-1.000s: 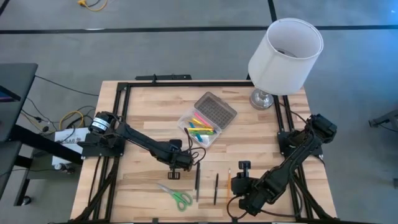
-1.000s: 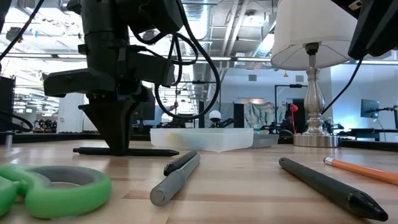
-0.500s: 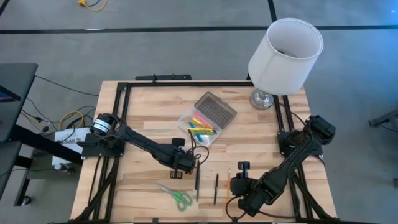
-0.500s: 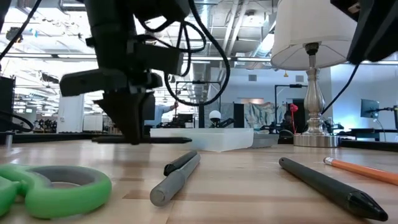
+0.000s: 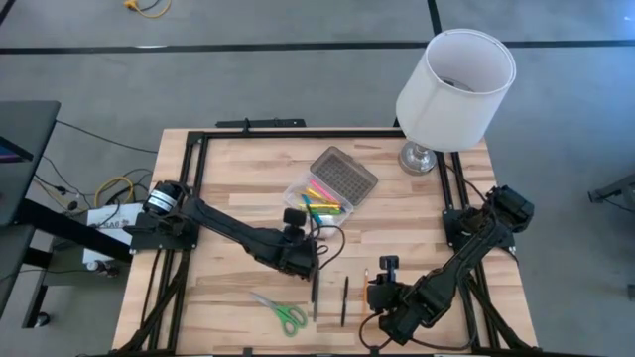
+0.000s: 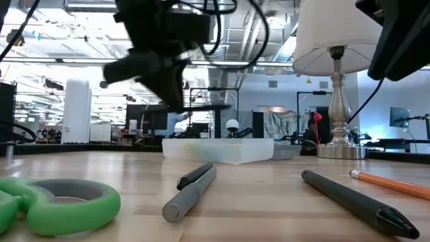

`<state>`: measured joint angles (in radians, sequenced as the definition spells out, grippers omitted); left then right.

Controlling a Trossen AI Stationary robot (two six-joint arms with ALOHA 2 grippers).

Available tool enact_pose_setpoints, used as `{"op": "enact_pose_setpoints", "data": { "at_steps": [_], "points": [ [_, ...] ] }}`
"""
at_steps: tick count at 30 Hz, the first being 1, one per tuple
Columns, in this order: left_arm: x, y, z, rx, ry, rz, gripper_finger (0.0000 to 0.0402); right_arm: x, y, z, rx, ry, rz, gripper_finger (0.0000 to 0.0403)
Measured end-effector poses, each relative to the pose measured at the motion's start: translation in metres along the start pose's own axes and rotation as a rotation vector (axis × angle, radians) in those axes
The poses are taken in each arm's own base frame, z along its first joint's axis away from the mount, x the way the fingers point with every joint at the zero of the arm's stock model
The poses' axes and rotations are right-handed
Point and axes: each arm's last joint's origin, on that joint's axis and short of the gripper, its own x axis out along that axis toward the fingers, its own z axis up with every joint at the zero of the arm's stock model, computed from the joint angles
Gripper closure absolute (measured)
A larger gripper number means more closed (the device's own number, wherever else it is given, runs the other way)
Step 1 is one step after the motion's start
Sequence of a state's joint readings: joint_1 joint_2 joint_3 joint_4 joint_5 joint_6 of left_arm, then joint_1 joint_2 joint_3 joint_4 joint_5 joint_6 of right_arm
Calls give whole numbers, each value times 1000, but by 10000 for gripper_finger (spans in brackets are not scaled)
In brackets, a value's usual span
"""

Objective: Pick & place school supplies into a supply box
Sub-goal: Put the top left black pen into the black supply box

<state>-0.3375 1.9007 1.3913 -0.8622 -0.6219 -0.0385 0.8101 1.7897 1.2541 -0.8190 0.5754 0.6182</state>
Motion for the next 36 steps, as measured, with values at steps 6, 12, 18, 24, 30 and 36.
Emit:
{"op": "enact_pose_setpoints", "data": {
  "at_steps": [6, 12, 18, 24, 30, 36],
  "points": [
    [18, 28, 7, 153, -18, 183, 366, 0, 0, 0, 1, -1, -2, 317],
    [48, 66, 8, 126, -38, 154, 362, 0, 0, 0, 0, -2, -1, 317],
    [68, 91, -1, 73, -26, 52, 361, -3, 4, -3, -14, -4, 5, 317],
    [70, 95, -4, 112, -16, 37, 360, -7, 8, -6, -21, -5, 11, 317],
    [70, 94, -3, 123, -17, 36, 342, -10, 10, -12, 29, 16, 9, 317],
    [70, 94, -3, 115, -16, 39, 304, -15, 15, -18, 86, 30, 9, 317]
  ]
}}
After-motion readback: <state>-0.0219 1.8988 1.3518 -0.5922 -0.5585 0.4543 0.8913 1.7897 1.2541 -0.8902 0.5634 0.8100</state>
